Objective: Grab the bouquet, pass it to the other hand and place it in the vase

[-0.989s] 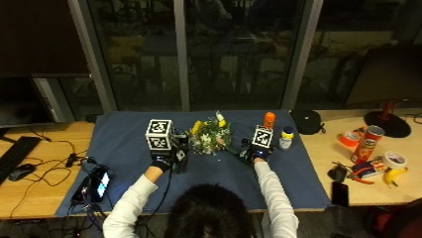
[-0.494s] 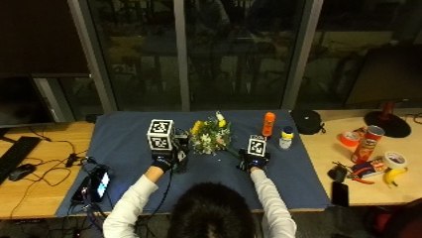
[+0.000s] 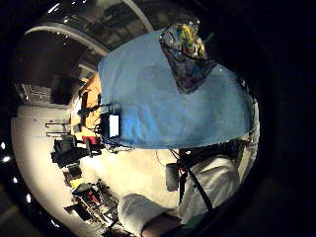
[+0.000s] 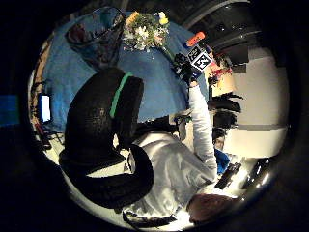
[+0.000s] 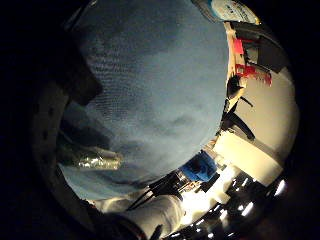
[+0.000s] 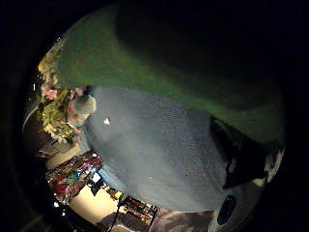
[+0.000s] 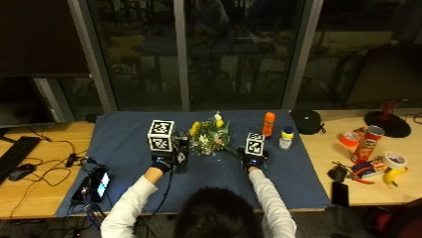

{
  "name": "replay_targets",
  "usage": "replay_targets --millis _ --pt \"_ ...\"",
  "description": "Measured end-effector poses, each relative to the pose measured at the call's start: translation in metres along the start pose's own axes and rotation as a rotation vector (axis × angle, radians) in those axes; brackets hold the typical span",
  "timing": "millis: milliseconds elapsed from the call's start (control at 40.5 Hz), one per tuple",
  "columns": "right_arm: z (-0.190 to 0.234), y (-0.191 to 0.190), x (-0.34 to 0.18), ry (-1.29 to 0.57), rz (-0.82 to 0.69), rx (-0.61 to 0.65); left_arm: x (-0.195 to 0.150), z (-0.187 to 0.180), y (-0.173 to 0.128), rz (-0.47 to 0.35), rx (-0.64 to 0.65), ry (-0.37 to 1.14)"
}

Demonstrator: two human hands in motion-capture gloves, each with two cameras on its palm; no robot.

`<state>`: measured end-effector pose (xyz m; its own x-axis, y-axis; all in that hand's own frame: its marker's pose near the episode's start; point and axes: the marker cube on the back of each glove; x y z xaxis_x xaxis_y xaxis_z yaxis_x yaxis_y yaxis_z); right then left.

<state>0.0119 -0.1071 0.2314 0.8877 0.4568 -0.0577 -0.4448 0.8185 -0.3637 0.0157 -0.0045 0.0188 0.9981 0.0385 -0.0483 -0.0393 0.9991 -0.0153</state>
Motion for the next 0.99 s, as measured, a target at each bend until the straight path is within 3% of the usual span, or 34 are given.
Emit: replay_targets --millis 173,321,494,643,742,816,939,989 --pt "-0.021 -0.009 0.019 -0.069 0.080 0.137 -0.003 -0.001 0.001 -0.005 -0.010 -0.003" --pt "-0.035 -0.016 0.027 -0.191 0.078 0.383 -0.006 -0.009 0.001 0.006 0.012 0.013" --pt "-0.047 -0.011 0.026 -0.549 0.039 0.383 -0.008 -0.023 0.001 0.003 0.044 0.056" --pt "-0.076 0.006 0.007 -0.897 -0.112 0.302 -0.004 -0.032 -0.011 0.004 0.056 0.124" --pt "-0.104 0.019 -0.007 -1.038 -0.225 0.353 0.002 -0.044 -0.024 0.001 0.092 0.200" --pt "-0.123 0.032 -0.018 -1.128 -0.238 0.350 0.011 -0.054 -0.036 0.009 0.126 0.295" --pt "-0.152 0.046 -0.037 -1.235 -0.366 0.458 0.036 -0.065 -0.052 0.058 0.155 0.507" --pt "-0.161 0.058 -0.046 -1.296 -0.431 0.444 0.048 -0.066 -0.058 0.079 0.160 0.611"
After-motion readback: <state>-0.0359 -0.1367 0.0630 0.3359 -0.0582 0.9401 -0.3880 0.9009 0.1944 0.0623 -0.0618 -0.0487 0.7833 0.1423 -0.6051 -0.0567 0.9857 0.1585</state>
